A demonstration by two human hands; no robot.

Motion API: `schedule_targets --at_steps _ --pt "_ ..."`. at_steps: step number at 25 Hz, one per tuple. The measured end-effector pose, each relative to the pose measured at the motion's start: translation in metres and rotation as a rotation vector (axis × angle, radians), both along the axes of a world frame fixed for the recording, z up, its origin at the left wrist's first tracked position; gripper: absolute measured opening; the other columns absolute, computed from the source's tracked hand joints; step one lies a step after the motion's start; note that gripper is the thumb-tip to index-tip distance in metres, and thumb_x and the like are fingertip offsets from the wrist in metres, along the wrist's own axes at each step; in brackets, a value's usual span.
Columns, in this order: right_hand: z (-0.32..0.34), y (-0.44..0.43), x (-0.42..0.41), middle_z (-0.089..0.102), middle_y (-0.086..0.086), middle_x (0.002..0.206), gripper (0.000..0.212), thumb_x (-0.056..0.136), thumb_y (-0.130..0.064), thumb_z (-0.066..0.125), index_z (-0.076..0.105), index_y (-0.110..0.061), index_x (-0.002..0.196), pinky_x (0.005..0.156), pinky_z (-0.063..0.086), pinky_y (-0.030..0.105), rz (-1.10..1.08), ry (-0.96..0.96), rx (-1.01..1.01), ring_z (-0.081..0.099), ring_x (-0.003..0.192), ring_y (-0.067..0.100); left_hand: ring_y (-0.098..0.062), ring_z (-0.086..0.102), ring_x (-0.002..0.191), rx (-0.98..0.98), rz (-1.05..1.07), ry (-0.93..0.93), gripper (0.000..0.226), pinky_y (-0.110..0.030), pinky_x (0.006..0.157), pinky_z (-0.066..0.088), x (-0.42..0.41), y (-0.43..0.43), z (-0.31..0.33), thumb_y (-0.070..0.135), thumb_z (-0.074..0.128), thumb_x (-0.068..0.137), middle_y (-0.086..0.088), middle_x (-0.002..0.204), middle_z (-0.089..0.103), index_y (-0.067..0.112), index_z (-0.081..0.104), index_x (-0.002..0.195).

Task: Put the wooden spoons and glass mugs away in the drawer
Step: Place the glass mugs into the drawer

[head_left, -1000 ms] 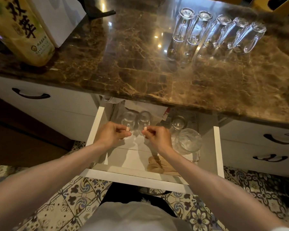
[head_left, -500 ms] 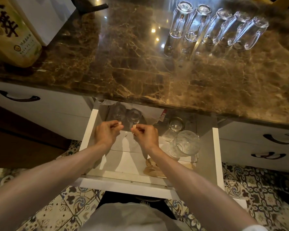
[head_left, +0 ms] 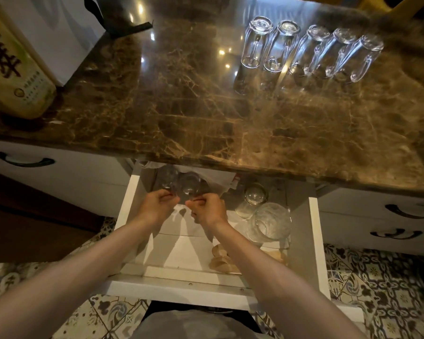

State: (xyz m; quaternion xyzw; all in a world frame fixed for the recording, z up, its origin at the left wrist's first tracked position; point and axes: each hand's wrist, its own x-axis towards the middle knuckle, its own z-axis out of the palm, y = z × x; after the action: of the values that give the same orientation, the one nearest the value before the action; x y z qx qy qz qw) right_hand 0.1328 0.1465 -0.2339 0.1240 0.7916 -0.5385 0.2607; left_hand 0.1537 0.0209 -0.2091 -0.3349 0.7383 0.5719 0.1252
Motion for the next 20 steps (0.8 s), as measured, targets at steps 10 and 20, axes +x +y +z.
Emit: schedule_targets --at_steps 10,20 --pt "0.14 0.054 -0.052 0.065 -0.005 0.114 0.048 0.08 -0.053 0.063 0.062 -0.025 0.118 0.081 0.051 0.03 1.037 -0.066 0.42 0.06 0.094 0.013 -0.007 0.06 0.099 -0.447 -1.082 -0.183 0.05 -0.031 0.088 0.051 -0.021 0.0 0.118 0.063 0.051 0.081 0.01 0.116 0.064 0.032 0.059 0.12" --pt "0.204 0.106 -0.14 0.071 0.001 0.084 0.019 0.081 -0.027 0.072 0.068 -0.017 0.097 0.058 0.047 0.019 0.047 0.497 0.004 0.062 0.061 0.006 -0.008 0.06 0.068 0.078 -0.268 0.566 0.019 -0.014 0.056 0.05 -0.143 0.047 0.177 0.023 0.056 0.092 0.006 0.086 0.066 0.013 0.066 0.104"
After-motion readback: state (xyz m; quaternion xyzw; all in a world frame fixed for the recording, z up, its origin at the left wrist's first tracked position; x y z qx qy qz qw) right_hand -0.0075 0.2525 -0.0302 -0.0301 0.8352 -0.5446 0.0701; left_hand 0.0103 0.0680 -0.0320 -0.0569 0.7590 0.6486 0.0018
